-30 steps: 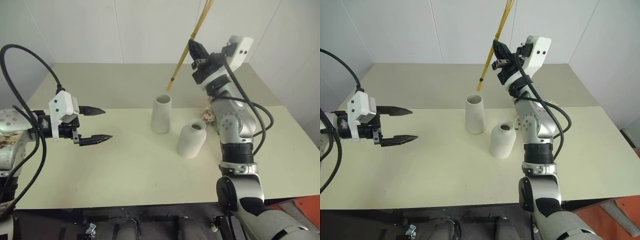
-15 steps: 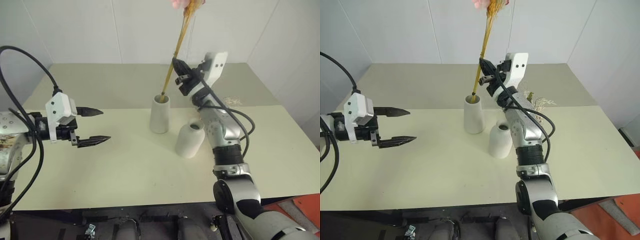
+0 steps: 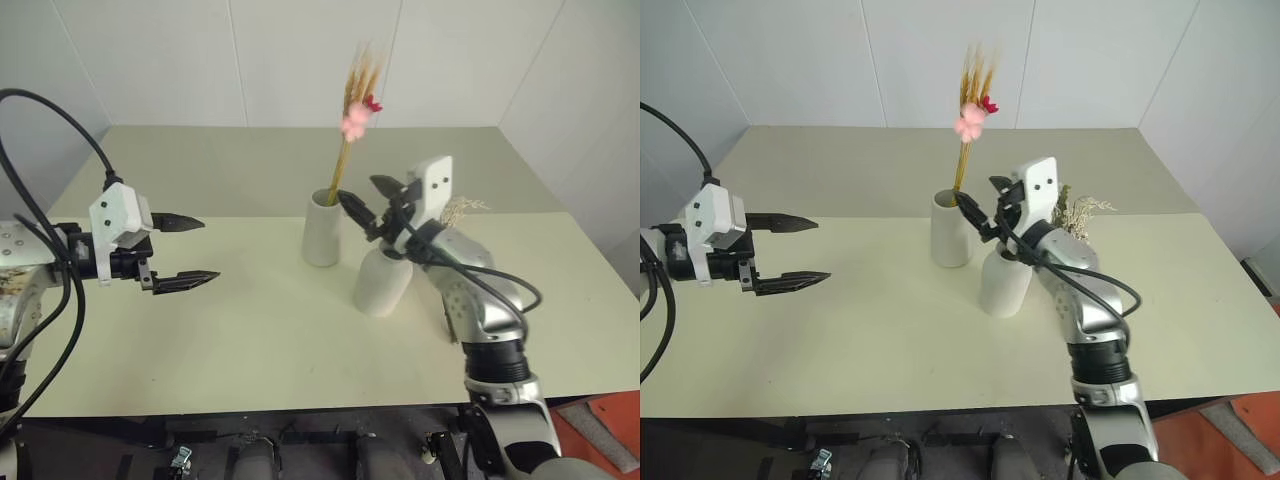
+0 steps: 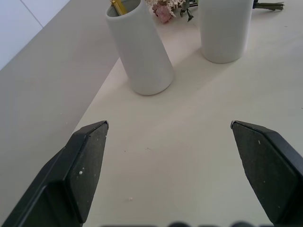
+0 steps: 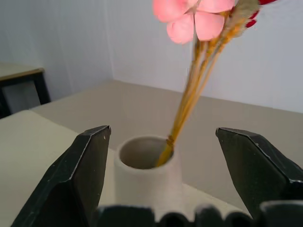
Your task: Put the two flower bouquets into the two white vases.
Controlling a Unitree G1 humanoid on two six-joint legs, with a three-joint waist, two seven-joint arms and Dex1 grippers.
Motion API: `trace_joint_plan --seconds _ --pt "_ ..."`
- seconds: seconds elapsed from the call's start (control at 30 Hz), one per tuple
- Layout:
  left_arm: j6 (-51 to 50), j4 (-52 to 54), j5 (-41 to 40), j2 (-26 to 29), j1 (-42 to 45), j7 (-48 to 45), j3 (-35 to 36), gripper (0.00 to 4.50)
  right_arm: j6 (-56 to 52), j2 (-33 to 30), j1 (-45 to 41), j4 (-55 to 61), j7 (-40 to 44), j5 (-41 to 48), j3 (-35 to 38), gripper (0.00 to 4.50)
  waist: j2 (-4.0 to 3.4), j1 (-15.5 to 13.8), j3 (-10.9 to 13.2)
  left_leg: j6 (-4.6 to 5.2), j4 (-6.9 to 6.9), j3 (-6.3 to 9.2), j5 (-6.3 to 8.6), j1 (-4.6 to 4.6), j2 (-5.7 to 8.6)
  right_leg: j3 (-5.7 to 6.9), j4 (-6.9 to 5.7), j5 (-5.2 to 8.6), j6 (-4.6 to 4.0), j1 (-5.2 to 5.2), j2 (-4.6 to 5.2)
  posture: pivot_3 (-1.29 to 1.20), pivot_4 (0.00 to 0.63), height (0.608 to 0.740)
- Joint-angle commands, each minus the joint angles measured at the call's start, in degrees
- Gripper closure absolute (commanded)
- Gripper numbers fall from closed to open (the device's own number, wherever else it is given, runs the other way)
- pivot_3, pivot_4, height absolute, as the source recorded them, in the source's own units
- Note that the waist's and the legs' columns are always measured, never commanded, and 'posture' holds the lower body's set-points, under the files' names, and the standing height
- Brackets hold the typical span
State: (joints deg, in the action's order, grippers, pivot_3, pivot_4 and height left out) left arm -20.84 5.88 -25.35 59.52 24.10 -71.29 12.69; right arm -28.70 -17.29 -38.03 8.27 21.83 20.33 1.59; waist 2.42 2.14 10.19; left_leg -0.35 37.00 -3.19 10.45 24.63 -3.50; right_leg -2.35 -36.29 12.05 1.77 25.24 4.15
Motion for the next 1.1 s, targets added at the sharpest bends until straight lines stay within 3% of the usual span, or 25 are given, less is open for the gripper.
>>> trace_joint_plan --seconds 0.03,0.2,0.3,0.43,0.67,1.03,1.1 --pt "1.4 0.0 -0.2 0.8 2.0 -0.4 0.4 0.00 -11.4 -6.4 -2.2 9.2 -3.3 1.6 5.9 0.39 0.00 0.0 0.0 0.00 0.00 0.00 0.00 0.00 -0.01 0.00 0.01 0.00 0.00 0.00 -0.01 0.00 0.150 0.740" --pt "2.5 -1.5 0.2 -0.7 4.2 -0.7 -1.8 0.00 -30.3 -18.6 -5.3 10.5 -1.9 7.3 13.4 0.39 0.01 -0.2 0.0 0.00 -0.01 -0.01 0.00 -0.01 -0.01 -0.01 0.06 0.01 -0.01 -0.02 -0.02 0.00 0.150 0.740" --pt "2.9 -1.7 0.2 -1.4 4.8 -1.0 -2.8 0.00 -46.8 -27.3 -8.5 5.6 0.7 10.2 13.6 0.39 0.02 -0.2 0.0 0.01 -0.02 -0.06 0.00 -0.01 0.01 -0.03 0.11 0.01 -0.02 -0.03 0.01 0.00 0.150 0.740" --pt "3.1 -1.7 0.3 -2.2 5.1 -1.0 -3.5 0.00 -57.8 -31.4 -9.5 -0.6 1.6 10.2 10.4 0.39 0.05 0.1 0.0 0.01 -0.02 -0.07 0.00 -0.03 -0.02 -0.06 0.18 0.01 -0.03 -0.06 -0.02 0.00 0.150 0.740" --pt "3.5 -2.0 0.9 -3.4 5.6 -0.8 -4.7 0.00 -57.0 -30.6 -4.8 -4.1 3.9 9.0 0.6 0.39 0.05 0.3 0.0 0.01 -0.01 -0.06 0.00 0.01 0.01 -0.11 0.18 0.01 -0.01 -0.03 -0.02 0.00 0.150 0.740" --pt "5.0 -3.6 2.0 -3.8 7.7 -1.4 -6.4 0.00 -42.2 -25.8 -10.4 -22.5 8.9 0.9 -10.1 0.39 0.06 0.2 0.0 0.01 -0.01 -0.04 0.00 0.03 0.01 -0.08 0.20 0.02 0.02 -0.03 -0.03 0.00 0.150 0.740" --pt "5.0 -3.5 2.1 -3.8 7.5 -1.3 -6.3 0.00 -40.2 -24.9 -12.1 -26.7 9.5 -0.7 -10.9 0.77 0.06 0.2 0.0 0.01 -0.01 -0.04 0.00 0.05 0.02 -0.08 0.21 0.02 0.02 -0.02 -0.03 0.00 0.150 0.740"
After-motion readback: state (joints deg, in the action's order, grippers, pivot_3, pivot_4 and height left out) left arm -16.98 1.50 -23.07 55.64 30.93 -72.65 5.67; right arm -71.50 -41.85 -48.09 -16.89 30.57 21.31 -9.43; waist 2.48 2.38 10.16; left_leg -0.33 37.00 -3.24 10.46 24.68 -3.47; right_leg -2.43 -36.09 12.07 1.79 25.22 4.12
